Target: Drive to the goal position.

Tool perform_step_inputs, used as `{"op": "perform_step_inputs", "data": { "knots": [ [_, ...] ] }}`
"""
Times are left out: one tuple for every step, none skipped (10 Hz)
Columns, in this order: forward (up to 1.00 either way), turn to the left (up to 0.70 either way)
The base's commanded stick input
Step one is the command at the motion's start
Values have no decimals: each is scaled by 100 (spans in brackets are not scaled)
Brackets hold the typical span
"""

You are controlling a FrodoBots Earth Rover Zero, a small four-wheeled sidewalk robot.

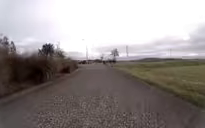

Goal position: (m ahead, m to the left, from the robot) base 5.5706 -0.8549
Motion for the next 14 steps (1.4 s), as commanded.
{"op": "perform_step_inputs", "data": {
  "knots": [
    [100,0],
    [100,0],
    [100,0],
    [100,0],
    [100,0],
    [100,0],
    [100,0],
    [100,0],
    [100,0],
    [100,0],
    [100,0],
    [100,0],
    [100,0],
    [100,0]
  ]
}}
